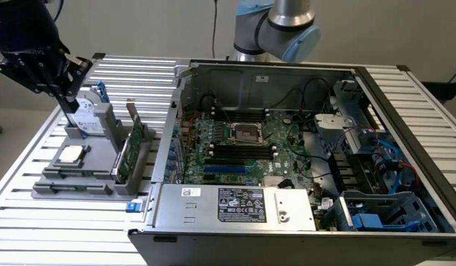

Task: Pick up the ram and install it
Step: 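Reach for the ram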

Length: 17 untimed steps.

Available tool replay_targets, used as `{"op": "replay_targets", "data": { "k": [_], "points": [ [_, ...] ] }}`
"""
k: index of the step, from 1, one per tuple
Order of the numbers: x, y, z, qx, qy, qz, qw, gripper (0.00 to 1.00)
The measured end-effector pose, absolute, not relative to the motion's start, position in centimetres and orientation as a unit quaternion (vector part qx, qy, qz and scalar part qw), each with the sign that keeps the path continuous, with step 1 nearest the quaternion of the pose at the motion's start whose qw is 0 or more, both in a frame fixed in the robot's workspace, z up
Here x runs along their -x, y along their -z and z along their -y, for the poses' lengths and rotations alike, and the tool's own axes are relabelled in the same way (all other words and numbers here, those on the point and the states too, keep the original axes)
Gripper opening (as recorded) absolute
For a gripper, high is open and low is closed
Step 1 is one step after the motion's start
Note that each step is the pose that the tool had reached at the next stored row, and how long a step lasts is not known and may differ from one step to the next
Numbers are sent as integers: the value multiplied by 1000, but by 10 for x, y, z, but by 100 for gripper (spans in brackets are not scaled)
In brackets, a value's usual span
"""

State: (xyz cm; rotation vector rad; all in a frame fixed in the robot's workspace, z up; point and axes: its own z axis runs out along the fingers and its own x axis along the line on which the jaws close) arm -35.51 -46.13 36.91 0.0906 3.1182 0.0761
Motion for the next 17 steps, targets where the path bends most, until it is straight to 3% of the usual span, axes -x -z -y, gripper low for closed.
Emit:
{"op": "replay_targets", "data": {
  "k": [8, 17],
  "points": [
    [365, -365, 464, -22, -23, -999, 6, 11],
    [370, -364, 464, 10, 4, -1000, 1, 11]
  ]
}}
